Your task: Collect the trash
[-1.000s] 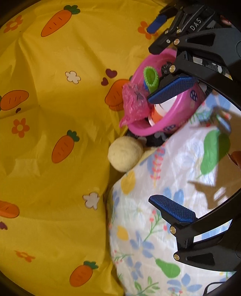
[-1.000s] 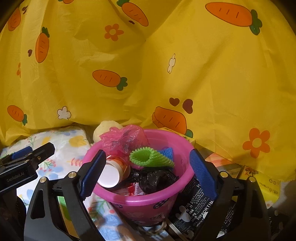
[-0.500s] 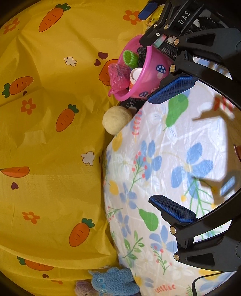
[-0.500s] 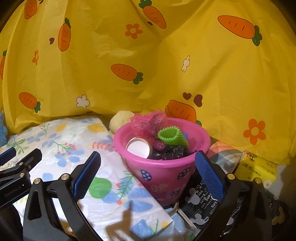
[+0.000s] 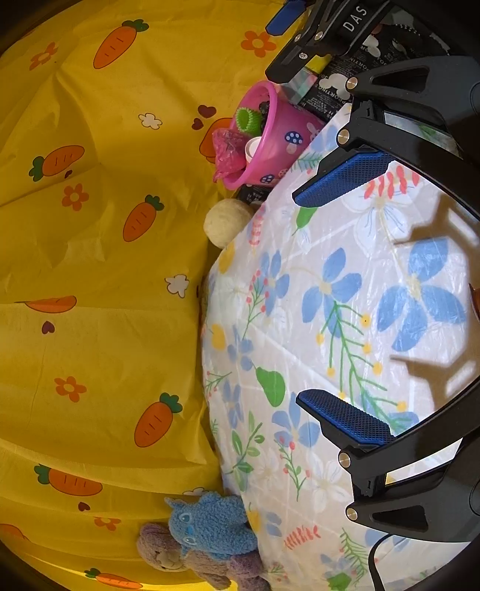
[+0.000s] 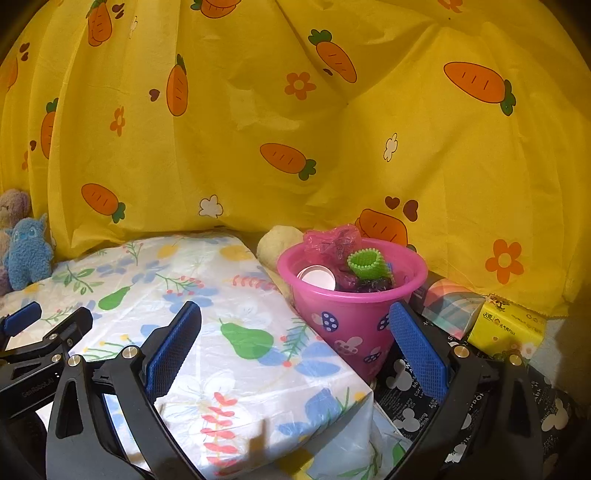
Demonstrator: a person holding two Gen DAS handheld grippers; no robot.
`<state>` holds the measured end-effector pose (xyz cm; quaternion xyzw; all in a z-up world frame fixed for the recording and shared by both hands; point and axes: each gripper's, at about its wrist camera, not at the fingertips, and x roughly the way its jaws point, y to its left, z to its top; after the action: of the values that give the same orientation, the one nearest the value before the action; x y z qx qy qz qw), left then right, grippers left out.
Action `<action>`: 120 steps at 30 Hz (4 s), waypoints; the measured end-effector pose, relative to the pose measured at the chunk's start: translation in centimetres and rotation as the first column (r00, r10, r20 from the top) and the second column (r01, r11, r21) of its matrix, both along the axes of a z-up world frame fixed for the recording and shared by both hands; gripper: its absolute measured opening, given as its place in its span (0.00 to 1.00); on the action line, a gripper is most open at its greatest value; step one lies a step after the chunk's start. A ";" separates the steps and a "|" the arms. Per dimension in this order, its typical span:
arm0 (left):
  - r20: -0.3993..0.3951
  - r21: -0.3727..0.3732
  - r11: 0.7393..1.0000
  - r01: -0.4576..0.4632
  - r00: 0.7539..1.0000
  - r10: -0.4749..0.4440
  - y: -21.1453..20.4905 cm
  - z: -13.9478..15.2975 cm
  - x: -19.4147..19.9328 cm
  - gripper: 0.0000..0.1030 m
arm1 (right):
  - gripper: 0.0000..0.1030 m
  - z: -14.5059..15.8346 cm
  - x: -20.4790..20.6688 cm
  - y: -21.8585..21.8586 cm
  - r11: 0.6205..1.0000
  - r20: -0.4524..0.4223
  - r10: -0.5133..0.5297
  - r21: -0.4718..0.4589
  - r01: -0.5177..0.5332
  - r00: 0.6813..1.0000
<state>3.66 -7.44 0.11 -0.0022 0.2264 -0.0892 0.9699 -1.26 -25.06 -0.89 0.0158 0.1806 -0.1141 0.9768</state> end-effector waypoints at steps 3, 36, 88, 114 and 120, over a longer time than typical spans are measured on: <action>-0.001 -0.001 1.000 0.002 1.000 -0.002 0.3 0.1 -0.6 0.95 | 0.95 0.3 -0.8 0.4 1.000 0.008 0.012 0.001 -0.012 1.000; -0.005 -0.023 1.000 0.008 1.000 -0.008 1.4 0.8 -2.1 0.95 | 0.95 1.2 -1.9 1.9 1.000 0.015 0.025 -0.005 -0.025 1.000; -0.012 -0.021 1.000 0.007 1.000 -0.008 1.5 0.4 -2.0 0.95 | 0.95 0.8 -1.7 2.0 1.000 0.006 0.023 0.005 -0.023 1.000; -0.012 -0.019 1.000 0.004 1.000 -0.005 1.6 0.0 -2.1 0.95 | 0.95 0.7 -1.7 2.1 1.000 0.008 0.024 0.006 -0.024 1.000; -0.012 -0.019 1.000 0.006 1.000 -0.006 1.7 0.1 -2.1 0.95 | 0.95 0.7 -1.7 2.2 1.000 0.010 0.023 0.005 -0.023 1.000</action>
<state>1.53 -5.73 0.18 -0.0114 0.2313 -0.0944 0.9682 -2.96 -22.81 -0.23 0.0167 0.1764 -0.1022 0.9789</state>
